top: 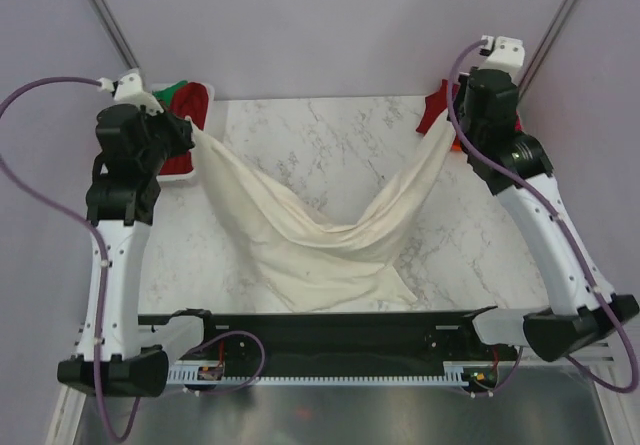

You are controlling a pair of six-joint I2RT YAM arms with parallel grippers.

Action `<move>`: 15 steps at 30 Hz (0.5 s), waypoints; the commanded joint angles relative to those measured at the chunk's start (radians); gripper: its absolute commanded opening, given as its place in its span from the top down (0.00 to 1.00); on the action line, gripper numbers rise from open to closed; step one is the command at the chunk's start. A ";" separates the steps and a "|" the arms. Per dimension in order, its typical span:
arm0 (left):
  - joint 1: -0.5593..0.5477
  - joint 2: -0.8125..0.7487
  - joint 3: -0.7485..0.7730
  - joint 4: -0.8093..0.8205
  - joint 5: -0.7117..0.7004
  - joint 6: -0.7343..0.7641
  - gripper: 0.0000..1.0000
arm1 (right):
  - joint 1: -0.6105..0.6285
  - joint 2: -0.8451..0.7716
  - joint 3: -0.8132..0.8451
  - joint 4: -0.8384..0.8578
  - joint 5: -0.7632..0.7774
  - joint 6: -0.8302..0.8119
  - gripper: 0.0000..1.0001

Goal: Fold and stack the t-shirts
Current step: Flatten the tshirt out

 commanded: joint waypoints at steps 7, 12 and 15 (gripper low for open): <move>0.003 -0.061 0.274 0.064 0.177 0.029 0.98 | -0.149 -0.003 0.214 -0.071 -0.217 0.073 1.00; 0.003 -0.169 0.320 0.141 0.235 0.045 0.98 | -0.154 -0.122 0.241 -0.041 -0.174 0.055 1.00; 0.003 -0.239 0.319 0.194 0.258 0.043 0.98 | -0.154 -0.233 0.183 -0.016 -0.172 0.041 1.00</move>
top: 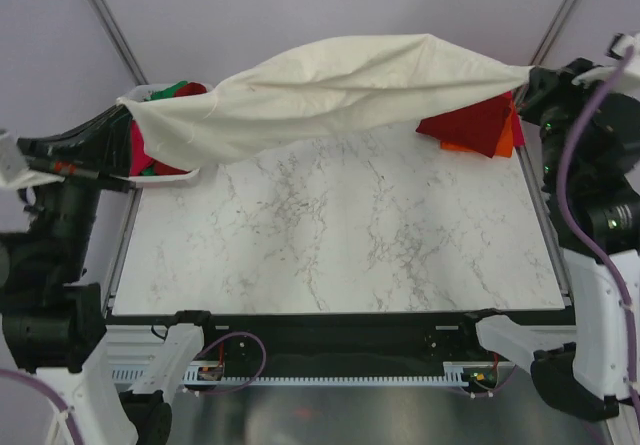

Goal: Fold and stack the t-shirts
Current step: Flatten the tshirt out

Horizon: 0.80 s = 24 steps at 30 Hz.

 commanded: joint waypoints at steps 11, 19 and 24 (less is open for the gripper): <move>0.003 -0.344 -0.591 0.086 0.077 -0.088 0.98 | -0.005 -0.326 -0.777 -0.209 -0.125 0.350 0.02; -0.027 -0.472 -0.848 0.020 0.061 -0.134 0.98 | -0.002 -0.340 -0.683 -0.129 -0.202 0.303 0.02; -0.027 -0.492 -0.917 0.017 0.077 -0.118 0.98 | 0.058 -0.120 -0.713 -0.042 -0.475 0.293 0.07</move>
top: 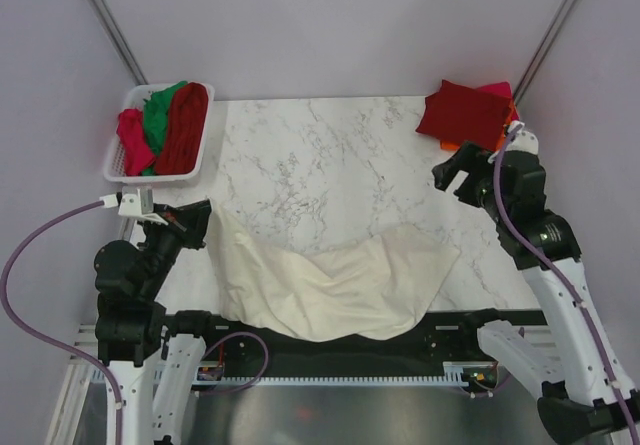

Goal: Fold and stack the t-shirts
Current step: Flatten the tshirt out

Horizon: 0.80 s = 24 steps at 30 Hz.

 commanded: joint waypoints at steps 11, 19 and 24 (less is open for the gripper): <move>-0.002 -0.054 -0.114 0.048 0.028 -0.013 0.98 | 0.433 0.646 0.036 0.093 -0.079 -0.097 0.05; -0.001 -0.053 -0.114 0.048 0.028 -0.013 0.98 | 0.505 0.838 0.064 0.075 -0.105 -0.126 0.08; -0.001 -0.041 -0.111 0.048 0.028 -0.013 0.98 | 0.514 0.885 0.040 0.087 -0.165 -0.133 0.34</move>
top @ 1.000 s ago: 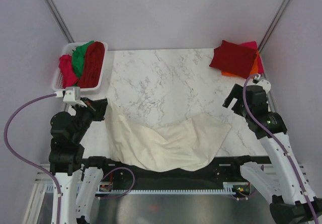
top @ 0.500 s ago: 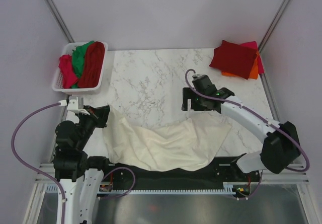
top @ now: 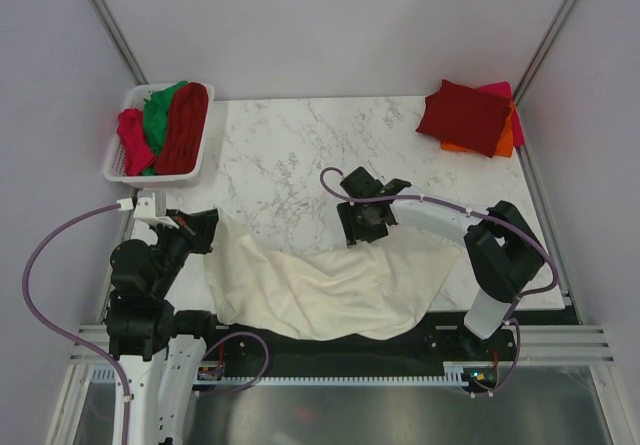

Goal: Fold and stack the t-shirts
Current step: Flatten the tshirt out

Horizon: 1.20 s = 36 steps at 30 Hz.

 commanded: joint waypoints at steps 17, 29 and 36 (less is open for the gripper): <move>0.000 0.154 0.103 0.003 -0.112 -0.032 0.98 | -0.094 -0.002 0.038 0.074 -0.053 -0.067 1.00; 0.000 0.323 0.373 0.090 -0.131 -0.018 0.98 | -0.246 -0.351 0.274 -0.097 0.181 -0.022 1.00; -0.001 0.217 0.077 0.044 -0.014 -0.078 0.98 | -0.215 -0.400 -0.358 0.083 0.107 0.158 0.02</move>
